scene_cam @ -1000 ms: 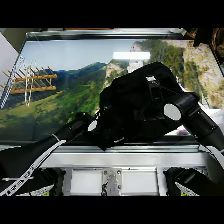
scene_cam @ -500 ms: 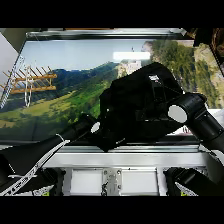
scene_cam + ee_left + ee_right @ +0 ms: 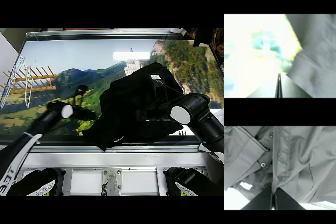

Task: Fold the clothes and pants, and hang the long-sleeved shirts on hangers.

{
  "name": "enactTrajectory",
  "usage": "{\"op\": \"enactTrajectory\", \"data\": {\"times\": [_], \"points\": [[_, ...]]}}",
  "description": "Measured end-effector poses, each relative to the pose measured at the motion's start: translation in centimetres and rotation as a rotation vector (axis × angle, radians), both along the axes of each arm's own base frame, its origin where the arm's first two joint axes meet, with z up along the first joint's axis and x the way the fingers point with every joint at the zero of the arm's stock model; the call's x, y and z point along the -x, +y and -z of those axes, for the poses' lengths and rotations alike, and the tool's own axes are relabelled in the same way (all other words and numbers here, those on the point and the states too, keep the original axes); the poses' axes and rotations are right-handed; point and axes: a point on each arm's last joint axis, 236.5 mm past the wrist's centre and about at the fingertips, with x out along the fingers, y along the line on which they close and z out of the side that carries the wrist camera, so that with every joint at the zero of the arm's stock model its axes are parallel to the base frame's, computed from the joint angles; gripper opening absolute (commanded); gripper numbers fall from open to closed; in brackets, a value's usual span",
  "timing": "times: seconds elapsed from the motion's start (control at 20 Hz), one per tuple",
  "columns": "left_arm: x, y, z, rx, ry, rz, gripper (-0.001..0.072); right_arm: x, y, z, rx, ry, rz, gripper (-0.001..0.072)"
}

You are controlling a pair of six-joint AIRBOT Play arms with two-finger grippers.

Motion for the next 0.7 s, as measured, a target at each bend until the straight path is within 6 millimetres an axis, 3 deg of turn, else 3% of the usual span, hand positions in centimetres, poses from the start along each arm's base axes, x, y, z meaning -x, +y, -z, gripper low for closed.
{"op": "enactTrajectory", "data": {"times": [0.1, 0.15, 0.2, 0.3, 0.4, 0.7], "points": [[-2.0, 4.2, -2.8, 0.018, -0.083, -0.111, 0.0051, -0.1, 0.1, -0.2, -0.005, -0.008, 0.0, 0.0009], [-2.5, 6.0, -3.9, 0.028, -0.111, -0.16, 0.0425, -0.2, 0.1, -0.2, -0.008, -0.014, 0.001, 0.0009], [-2.8, 7.5, -4.8, 0.04, -0.133, -0.203, 0.0687, -0.3, 0.2, -0.3, -0.013, -0.02, 0.001, 0.001], [-2.7, 8.6, -5.6, 0.07, -0.136, -0.235, 0.0691, -0.6, 0.4, -0.5, -0.021, -0.033, 0.002, 0.001], [-1.8, 7.5, -4.9, 0.105, -0.091, -0.178, 0.0691, -0.7, 0.5, -0.6, -0.026, -0.04, 0.002, 0.001], [4.3, -1.8, 2.9, 0.211, 0.184, 0.137, 0.069, -0.9, 0.5, -0.7, -0.03, -0.046, 0.002, 0.001]]}}
